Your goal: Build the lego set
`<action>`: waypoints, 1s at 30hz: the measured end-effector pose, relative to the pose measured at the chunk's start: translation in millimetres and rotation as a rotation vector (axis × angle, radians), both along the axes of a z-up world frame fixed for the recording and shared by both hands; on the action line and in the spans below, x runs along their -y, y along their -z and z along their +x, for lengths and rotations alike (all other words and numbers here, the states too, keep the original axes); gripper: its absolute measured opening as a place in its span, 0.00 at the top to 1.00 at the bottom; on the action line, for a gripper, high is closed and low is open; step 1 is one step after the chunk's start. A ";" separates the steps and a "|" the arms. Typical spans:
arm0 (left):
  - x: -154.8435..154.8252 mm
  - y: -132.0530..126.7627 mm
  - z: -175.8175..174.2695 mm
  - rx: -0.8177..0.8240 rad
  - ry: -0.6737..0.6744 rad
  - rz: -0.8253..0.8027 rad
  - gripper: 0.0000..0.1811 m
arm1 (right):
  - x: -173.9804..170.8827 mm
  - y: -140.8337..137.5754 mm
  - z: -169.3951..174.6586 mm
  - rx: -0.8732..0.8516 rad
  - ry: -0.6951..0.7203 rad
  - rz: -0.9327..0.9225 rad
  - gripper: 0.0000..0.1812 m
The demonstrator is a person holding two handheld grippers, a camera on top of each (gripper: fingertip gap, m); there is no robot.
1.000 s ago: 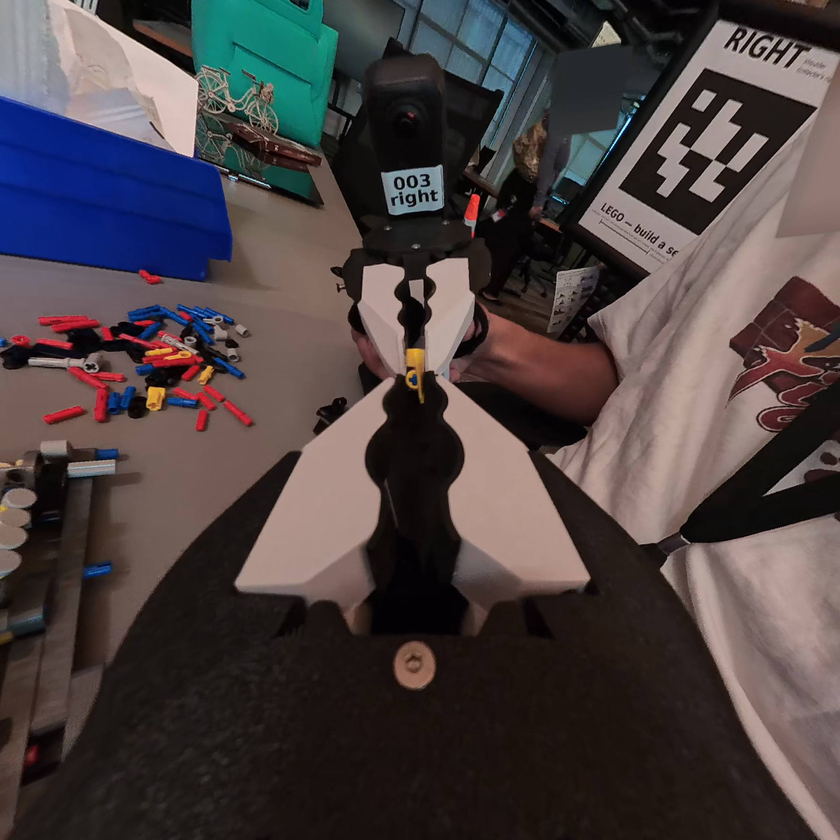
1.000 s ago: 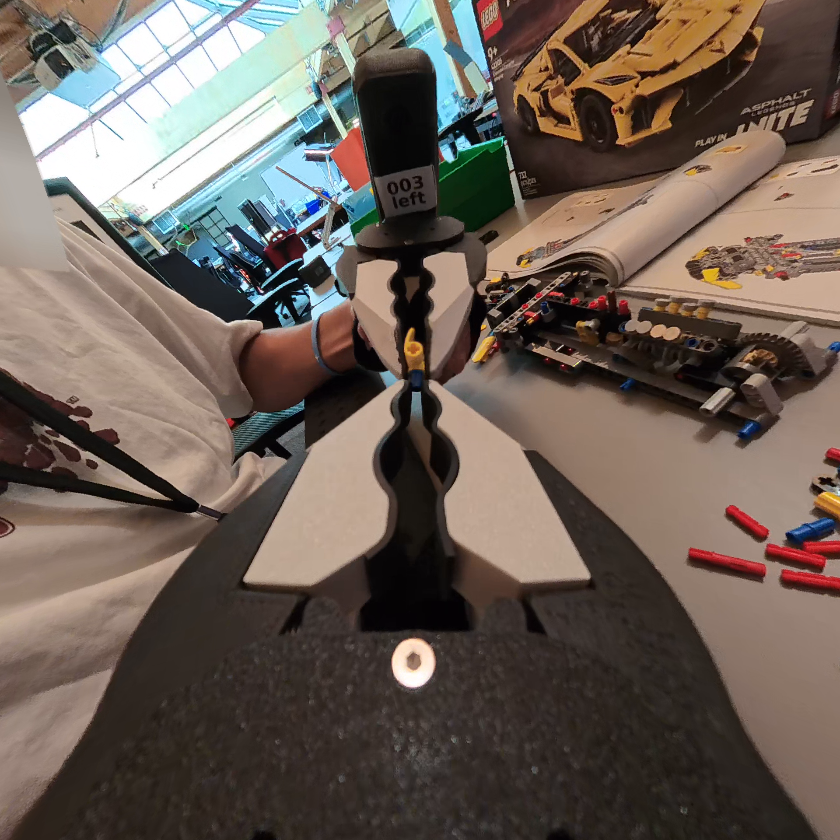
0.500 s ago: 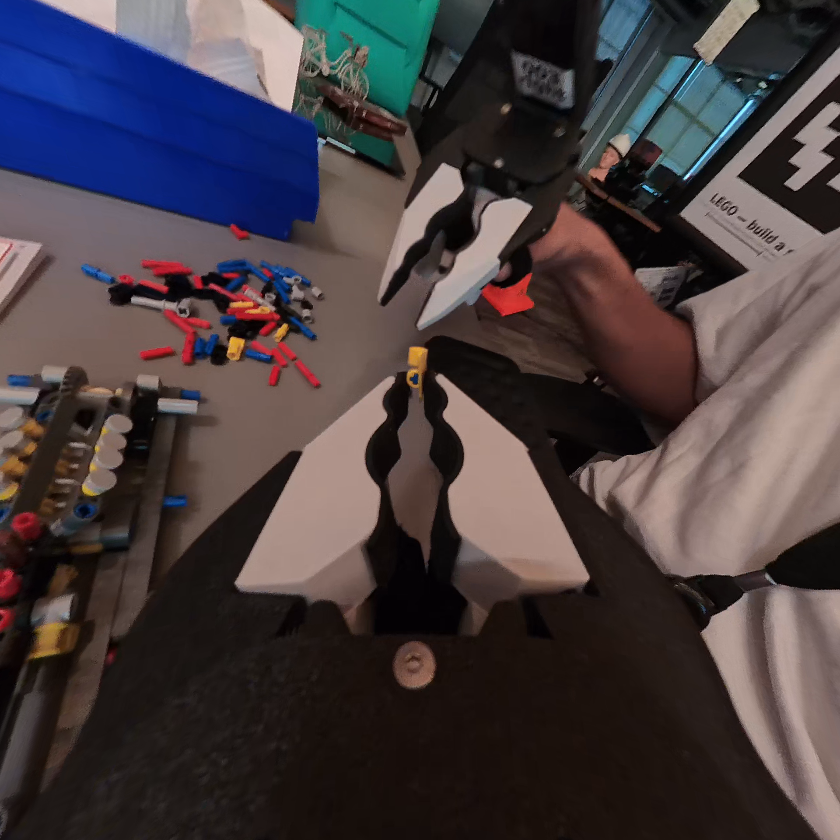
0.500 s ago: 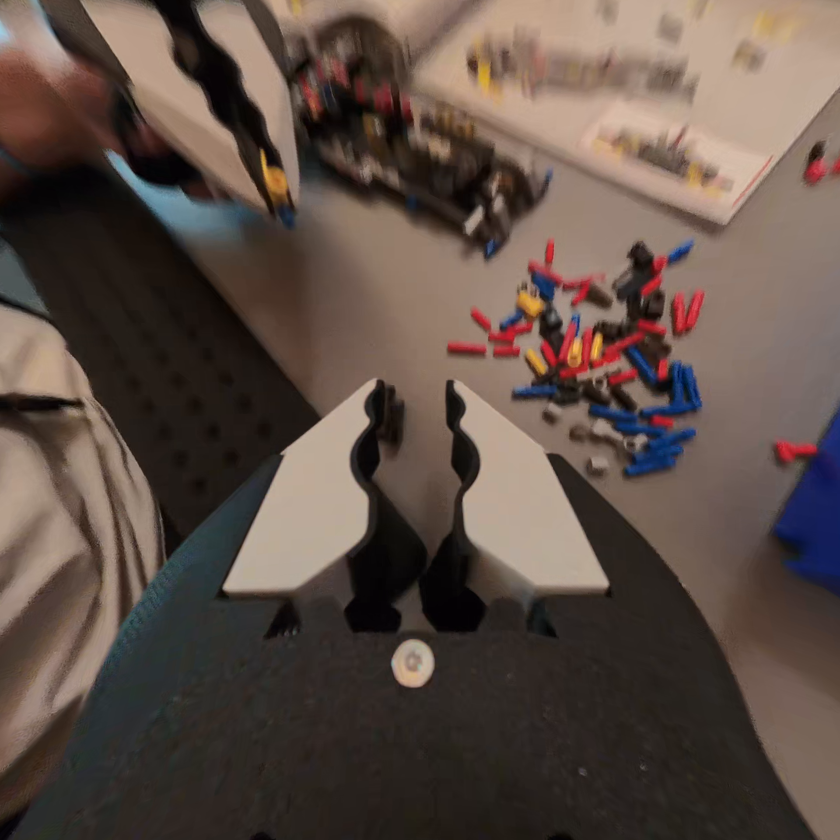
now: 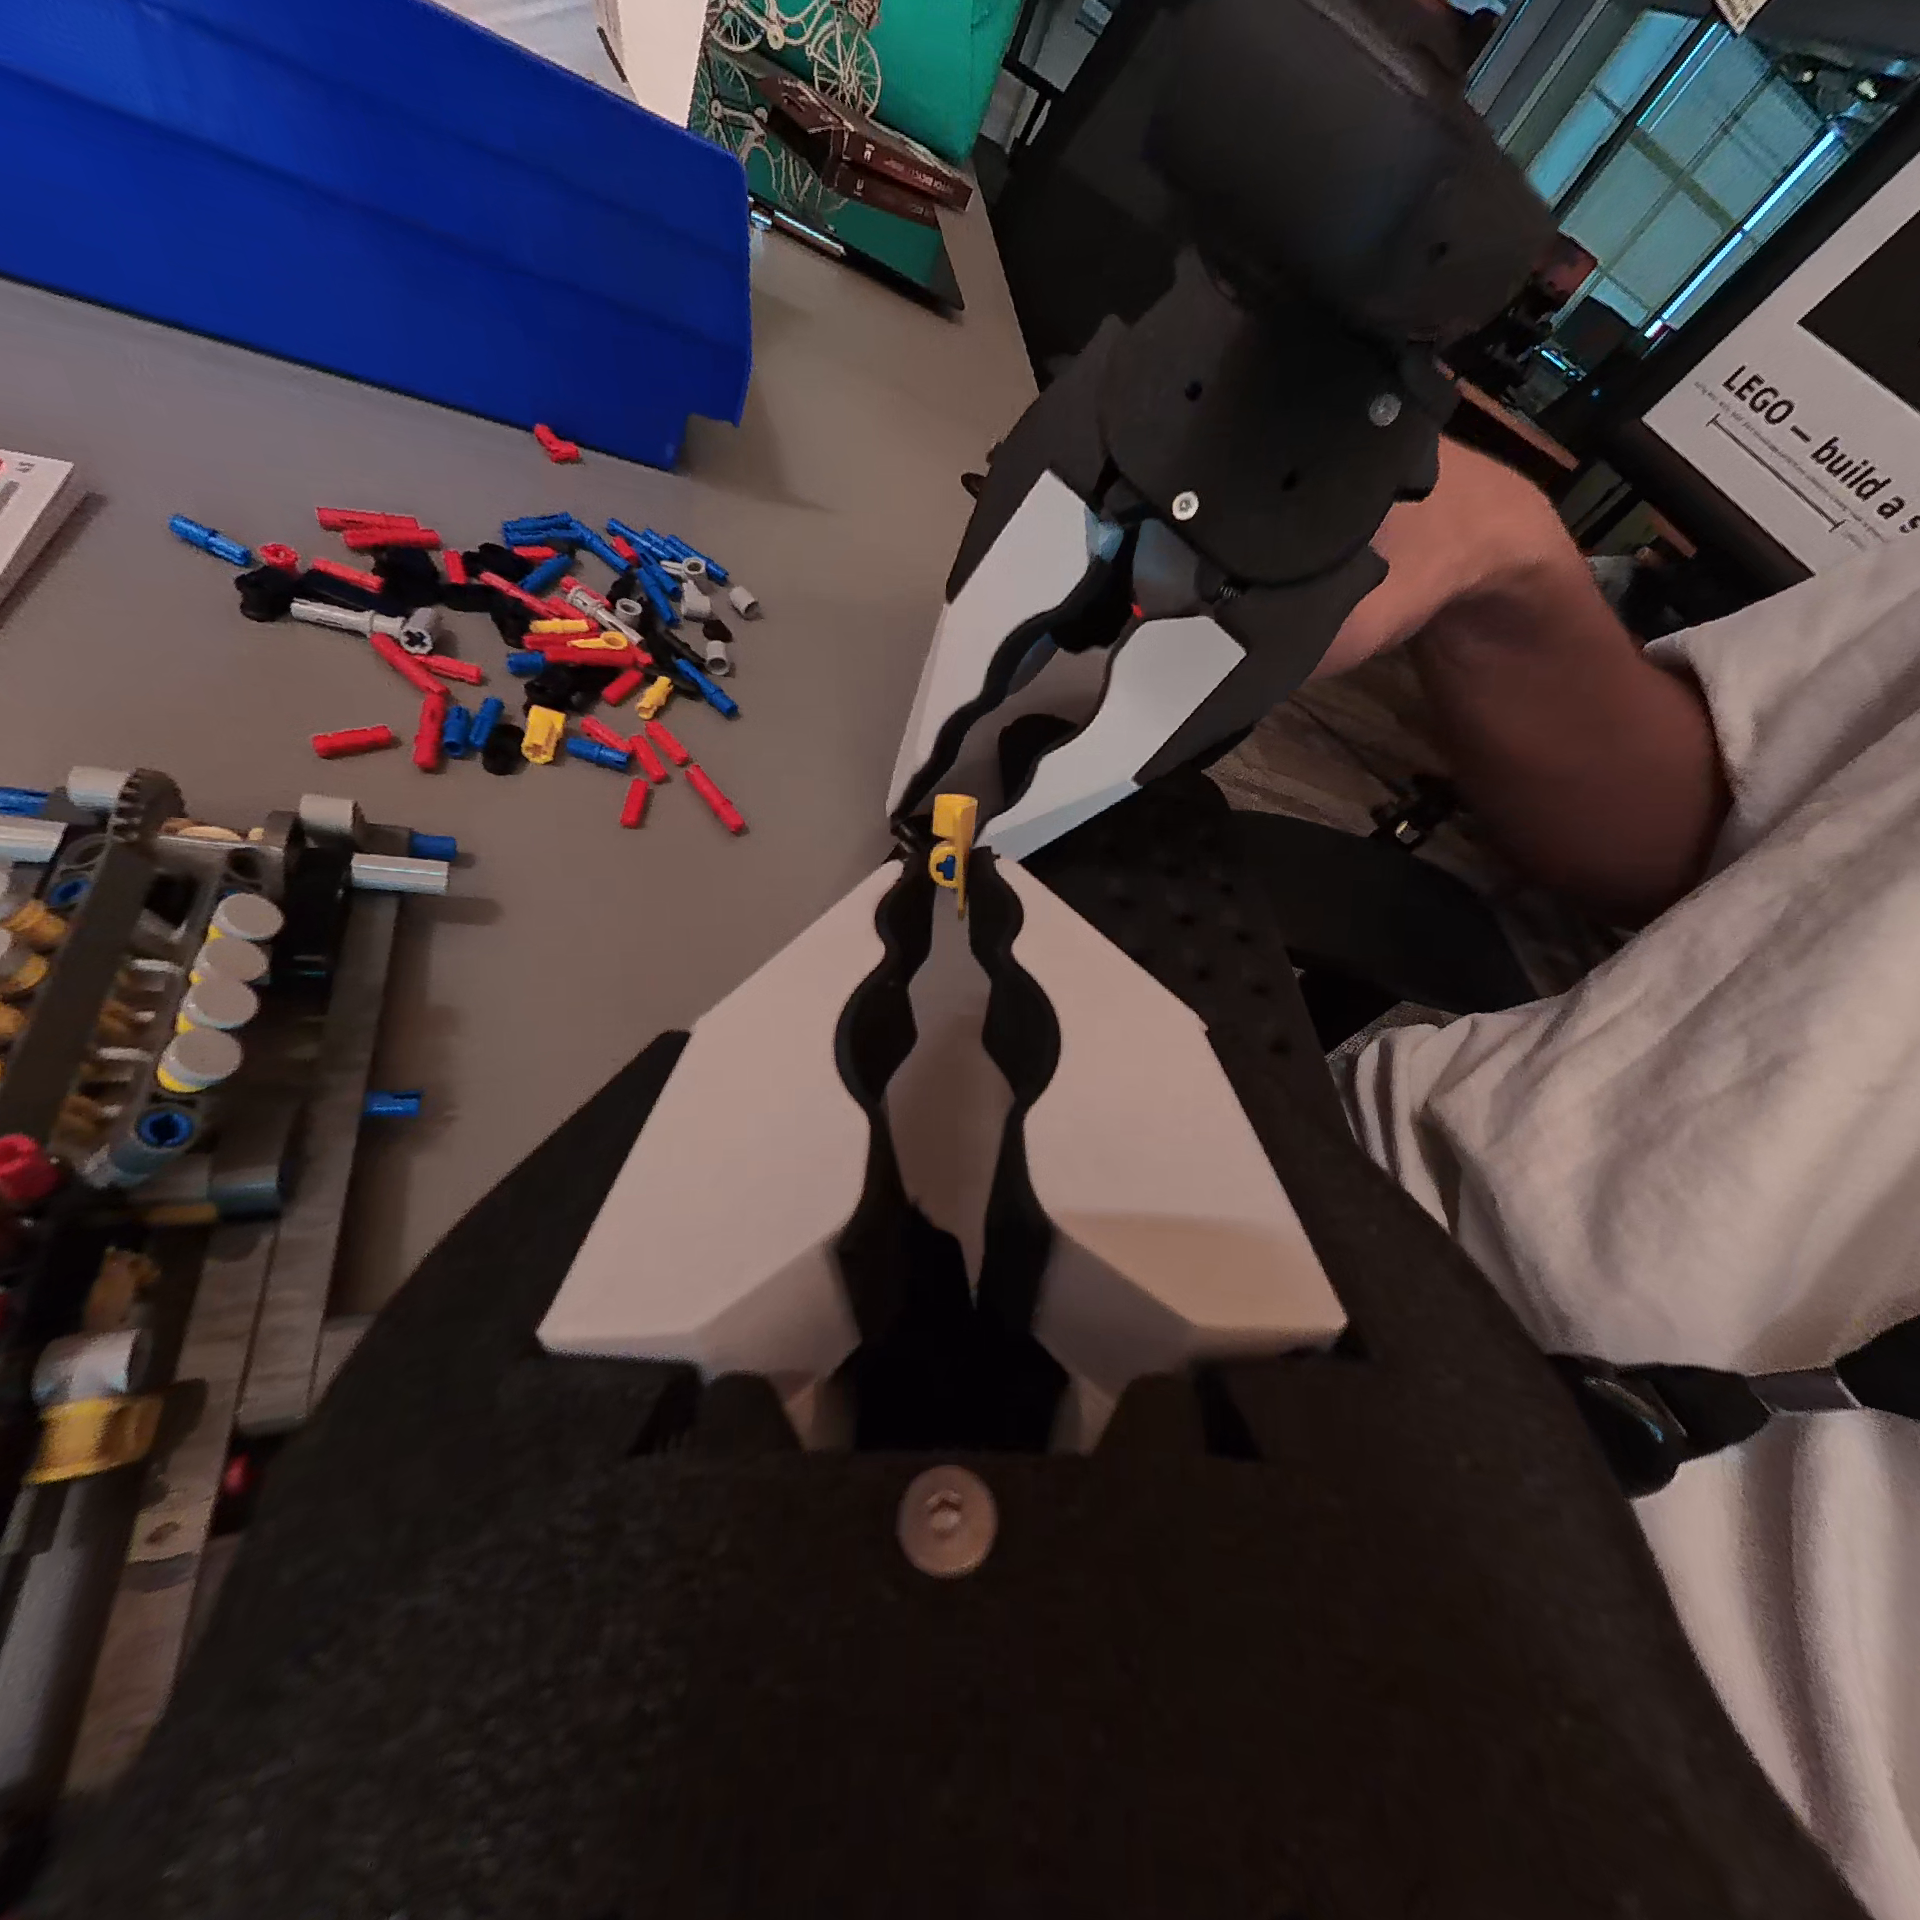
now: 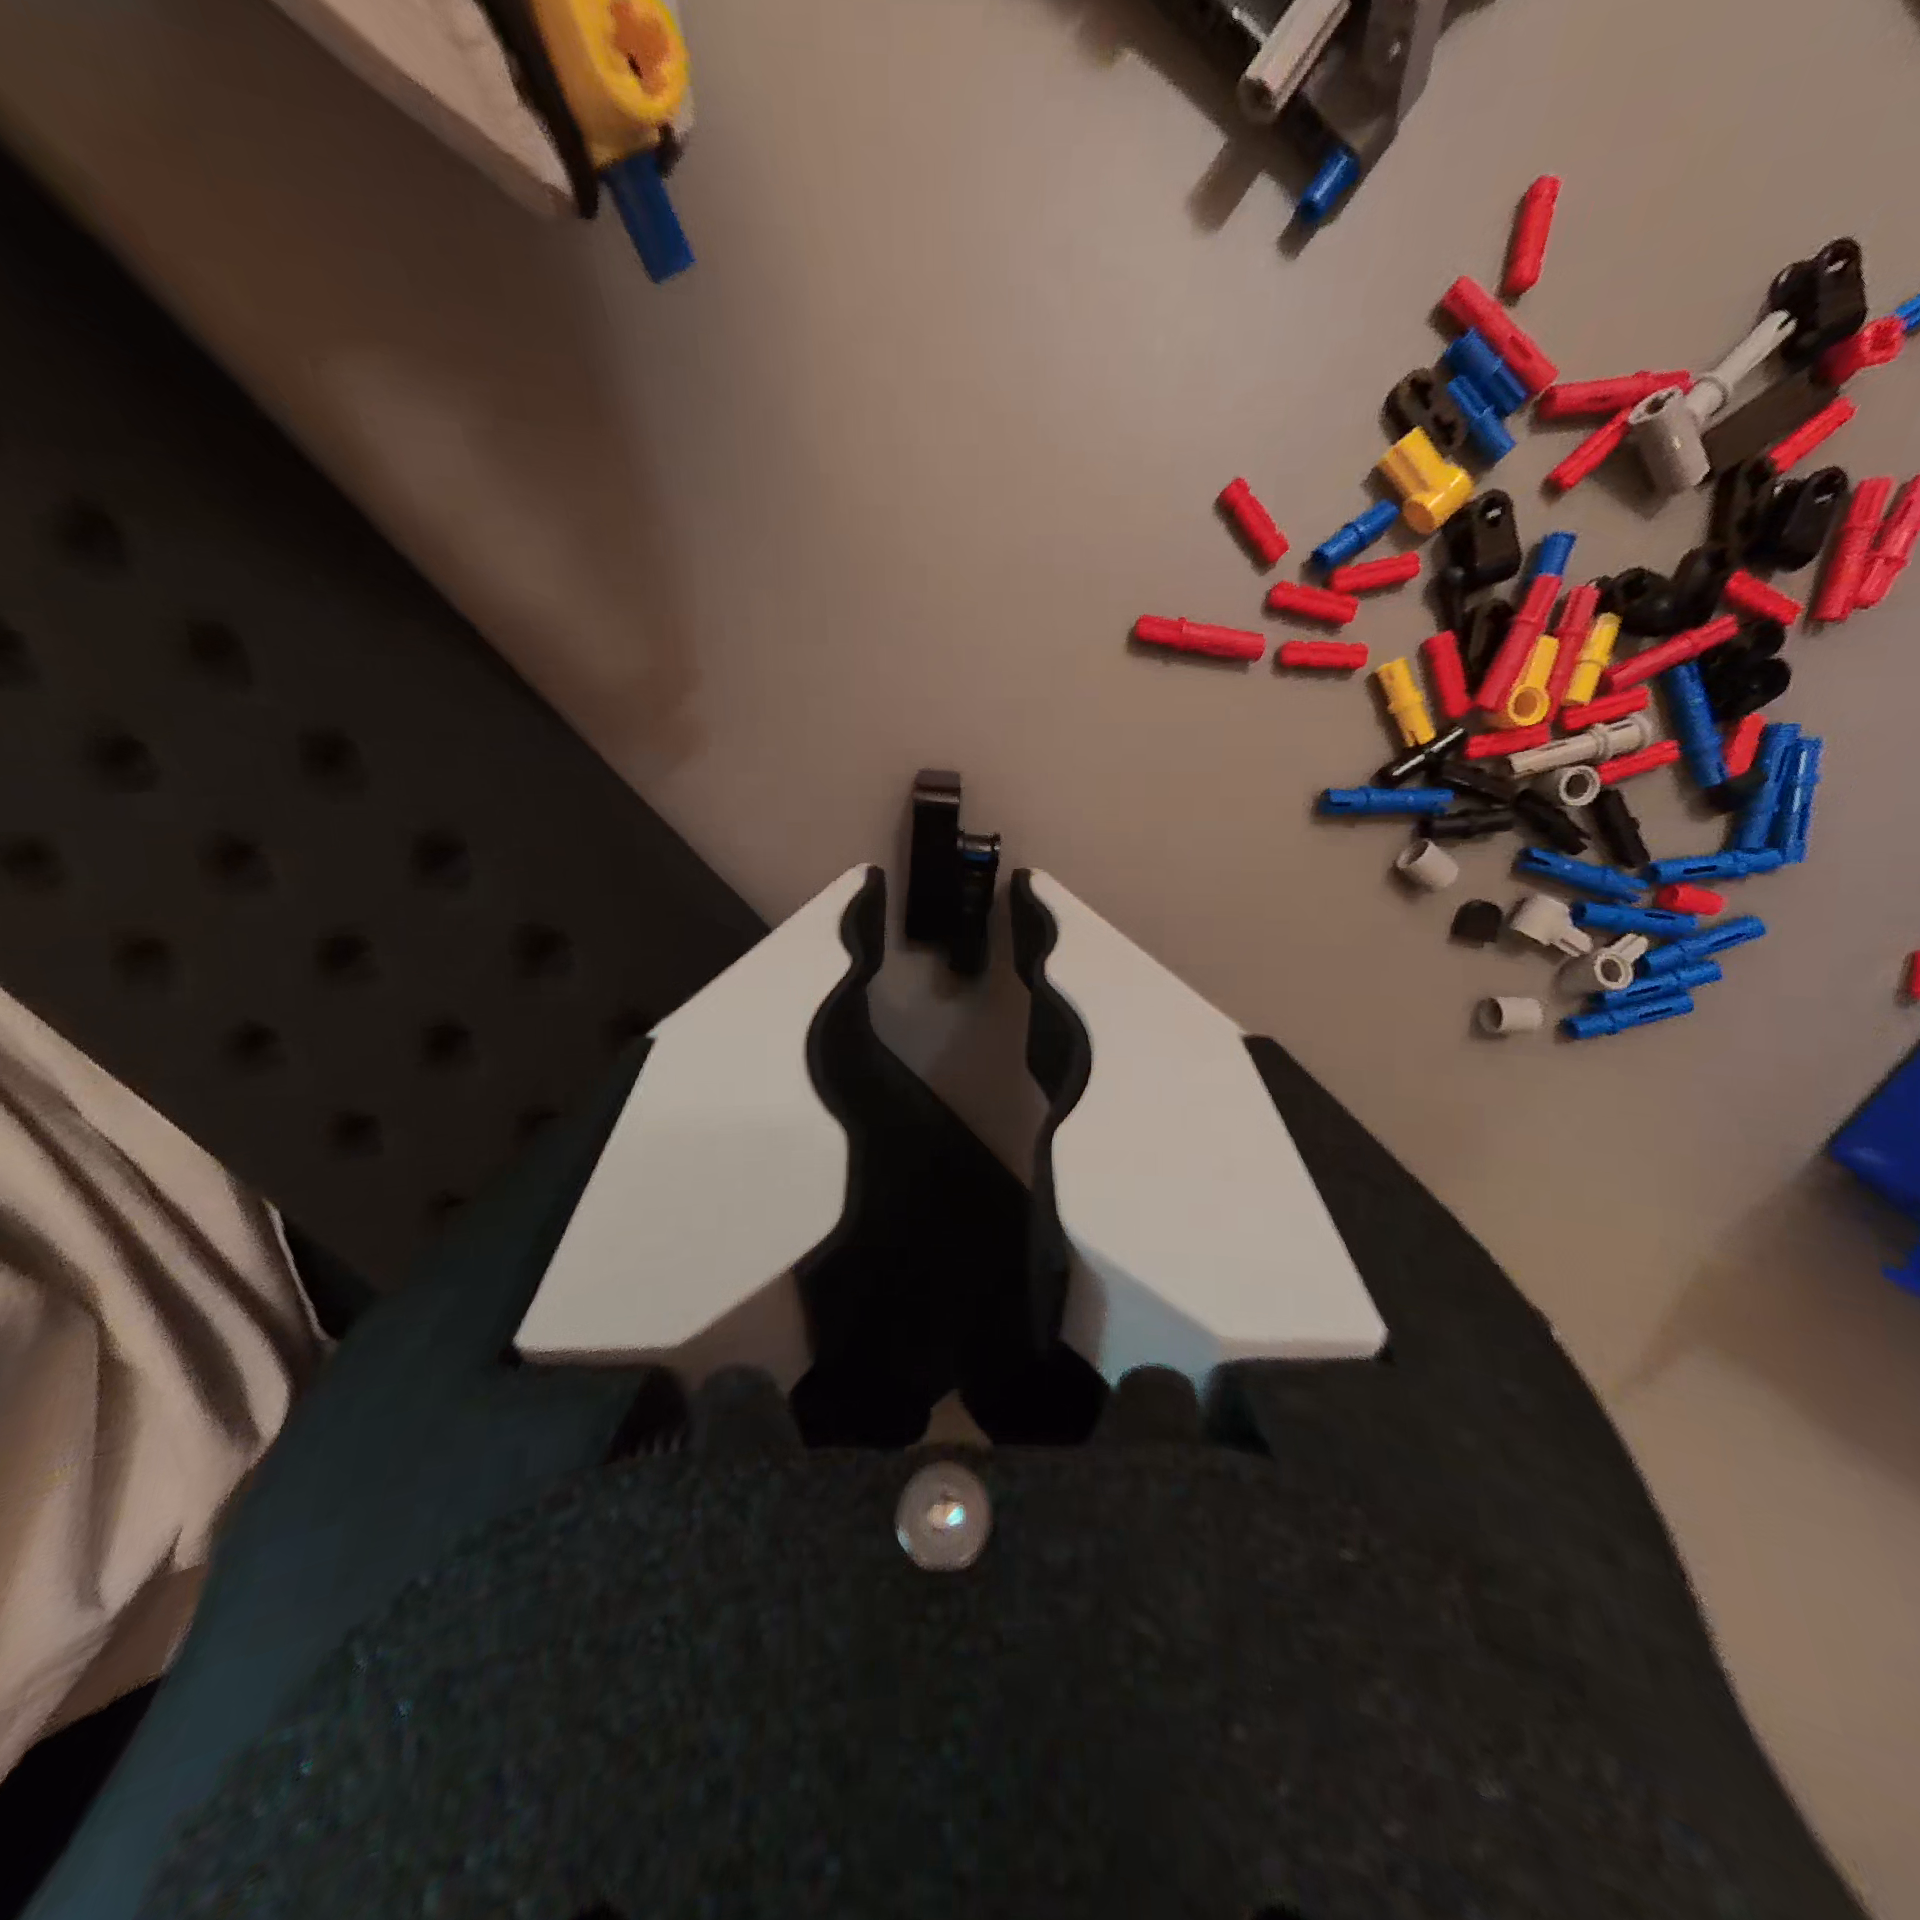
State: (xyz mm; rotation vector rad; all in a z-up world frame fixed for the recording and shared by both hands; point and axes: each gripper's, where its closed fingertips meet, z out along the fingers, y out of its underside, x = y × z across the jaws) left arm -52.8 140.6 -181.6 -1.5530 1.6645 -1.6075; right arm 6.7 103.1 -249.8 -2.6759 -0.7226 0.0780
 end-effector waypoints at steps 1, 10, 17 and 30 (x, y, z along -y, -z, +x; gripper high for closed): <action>0.3 -0.8 -0.1 0.003 0.001 0.000 0.97 | -1.1 0.9 0.2 -0.001 0.004 0.003 0.88; -13.2 -30.0 -6.1 0.131 -0.054 -0.076 0.97 | -53.3 -72.1 -30.4 -0.774 0.102 0.342 0.92; -62.4 -86.9 -48.6 0.383 -0.215 -0.292 0.97 | -102.1 -152.3 -89.0 -1.681 0.041 0.361 0.92; -94.4 -77.3 -74.4 0.327 -0.294 -0.328 0.97 | -136.8 -148.5 -137.5 -1.696 -0.016 0.335 0.92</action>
